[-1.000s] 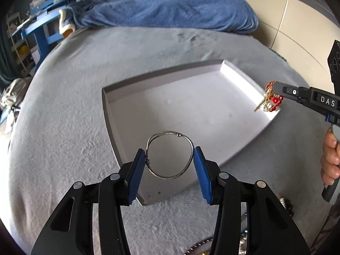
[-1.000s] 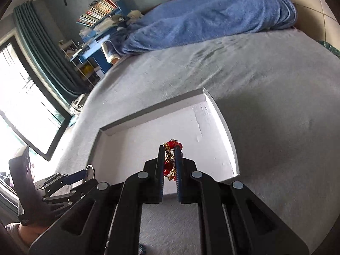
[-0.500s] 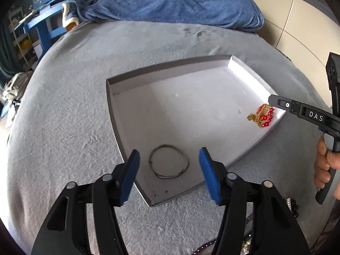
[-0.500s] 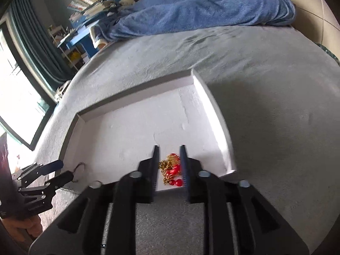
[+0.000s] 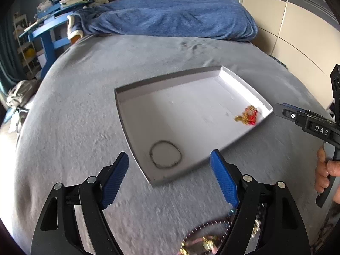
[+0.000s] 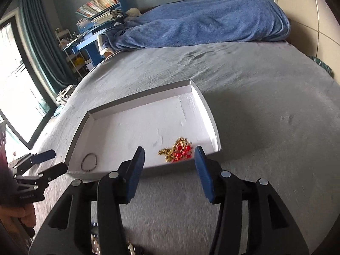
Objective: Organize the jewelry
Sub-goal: 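Move both tools back over the jewelry pile, then grasp the white pearl hairpin with the right tool while the left tool grasps the dark red bead bracelet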
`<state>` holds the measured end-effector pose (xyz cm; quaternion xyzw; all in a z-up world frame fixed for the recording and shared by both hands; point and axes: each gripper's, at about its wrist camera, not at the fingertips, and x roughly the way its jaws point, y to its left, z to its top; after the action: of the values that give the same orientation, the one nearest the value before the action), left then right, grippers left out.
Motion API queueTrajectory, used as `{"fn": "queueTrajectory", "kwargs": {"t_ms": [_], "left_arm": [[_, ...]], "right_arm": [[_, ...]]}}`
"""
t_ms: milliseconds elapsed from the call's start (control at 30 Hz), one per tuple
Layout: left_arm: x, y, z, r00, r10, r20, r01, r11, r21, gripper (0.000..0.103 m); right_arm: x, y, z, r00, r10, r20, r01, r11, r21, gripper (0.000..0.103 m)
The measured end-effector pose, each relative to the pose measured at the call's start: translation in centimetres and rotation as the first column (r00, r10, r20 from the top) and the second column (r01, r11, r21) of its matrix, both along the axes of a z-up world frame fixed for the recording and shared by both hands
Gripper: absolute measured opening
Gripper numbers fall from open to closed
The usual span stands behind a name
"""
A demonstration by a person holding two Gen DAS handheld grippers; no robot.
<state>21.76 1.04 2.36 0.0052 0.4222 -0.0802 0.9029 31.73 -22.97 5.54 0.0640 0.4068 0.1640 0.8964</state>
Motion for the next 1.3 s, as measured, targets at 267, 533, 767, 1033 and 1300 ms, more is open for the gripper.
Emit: {"fn": "queueTrajectory", "kwargs": {"t_ms": [267,533,767,1033,1300], "left_arm": [[-3.5,-0.4,-0.1,0.999,-0.045,0.001,0.045,0.999,0.009,0.079],[-7.0,0.3,-1.6,0.998,-0.06,-0.027,0.06,0.998,0.032,0.079],[-9.7,1.1,-2.9,0.996,-0.051,-0.072,0.054,0.998,0.03,0.079],[-10.9,0.2,-3.7,0.993,-0.076,-0.093,0.08,0.996,0.037,0.079],[-10.7,-0.6,-3.7,0.991,-0.098,-0.094,0.101,0.994,0.034,0.079]], "right_arm": [[-4.4,0.0,-0.5,1.0,0.022,-0.002,-0.022,1.0,0.008,0.049],[-8.8,-1.0,-2.1,0.999,0.013,-0.037,-0.013,1.0,0.008,0.049],[-11.4,-0.5,-3.1,0.996,0.053,-0.065,-0.052,0.999,0.015,0.048],[-12.0,0.9,-3.6,0.991,0.11,-0.076,-0.111,0.994,-0.013,0.029],[-11.6,1.3,-4.3,0.988,0.124,-0.09,-0.124,0.992,-0.002,0.028]]}}
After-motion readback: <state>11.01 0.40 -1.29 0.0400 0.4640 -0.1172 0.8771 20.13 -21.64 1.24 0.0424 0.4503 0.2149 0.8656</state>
